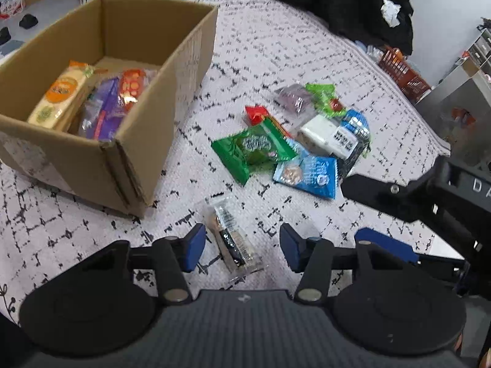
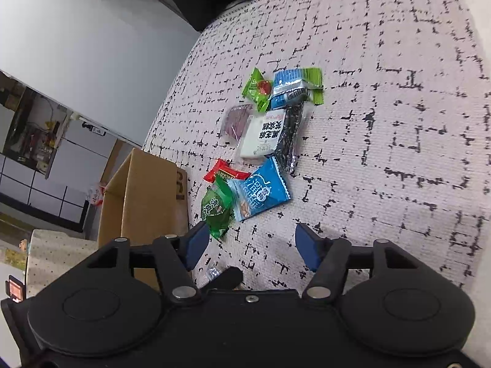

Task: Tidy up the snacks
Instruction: 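Move the left tool to the clear wrapped snack and grasp it, then carry the clear snack into the box with the left tool while the right tool drops the blue bag in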

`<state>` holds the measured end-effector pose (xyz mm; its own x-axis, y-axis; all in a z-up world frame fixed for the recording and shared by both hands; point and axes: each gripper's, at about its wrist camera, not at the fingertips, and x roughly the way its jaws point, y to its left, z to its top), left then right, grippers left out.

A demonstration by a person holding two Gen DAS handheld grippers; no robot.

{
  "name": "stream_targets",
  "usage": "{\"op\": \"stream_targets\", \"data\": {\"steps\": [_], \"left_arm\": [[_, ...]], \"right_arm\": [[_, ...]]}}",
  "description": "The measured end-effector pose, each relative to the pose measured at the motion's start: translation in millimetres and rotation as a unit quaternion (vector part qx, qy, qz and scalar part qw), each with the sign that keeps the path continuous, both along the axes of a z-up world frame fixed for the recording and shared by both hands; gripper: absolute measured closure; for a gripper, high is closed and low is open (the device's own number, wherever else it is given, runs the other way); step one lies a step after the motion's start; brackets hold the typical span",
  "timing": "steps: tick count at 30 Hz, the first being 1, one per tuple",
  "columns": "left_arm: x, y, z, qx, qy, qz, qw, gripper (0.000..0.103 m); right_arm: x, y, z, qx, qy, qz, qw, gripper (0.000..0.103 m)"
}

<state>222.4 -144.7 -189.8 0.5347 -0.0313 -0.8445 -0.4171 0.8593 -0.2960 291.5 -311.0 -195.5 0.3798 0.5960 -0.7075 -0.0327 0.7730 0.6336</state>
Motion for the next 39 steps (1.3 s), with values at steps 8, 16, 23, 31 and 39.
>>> {"op": "stream_targets", "data": {"steps": [8,16,23,31,39], "left_arm": [[11.7,-5.1,-10.0,0.016,0.027,-0.006,0.9995,0.059],[13.2,-9.0,-8.8,0.025,0.021,-0.016,0.9993,0.086],[10.0,-6.1,3.7,0.03,-0.004,-0.01,0.9995,0.086],[9.2,7.1,19.2,0.019,-0.027,0.005,0.9994,0.086],[1.0,12.1,42.2,0.002,-0.063,-0.002,0.998,0.086]], "right_arm": [[18.4,7.3,-9.1,-0.012,0.006,0.007,1.0,0.042],[31.0,24.1,-12.6,-0.057,-0.012,0.025,0.998,0.042],[44.5,43.6,-9.6,-0.096,-0.033,0.051,0.994,0.045],[44.0,47.3,-2.2,-0.12,-0.032,0.066,0.99,0.075],[24.6,41.0,35.2,-0.125,-0.063,0.052,0.989,0.079]]}}
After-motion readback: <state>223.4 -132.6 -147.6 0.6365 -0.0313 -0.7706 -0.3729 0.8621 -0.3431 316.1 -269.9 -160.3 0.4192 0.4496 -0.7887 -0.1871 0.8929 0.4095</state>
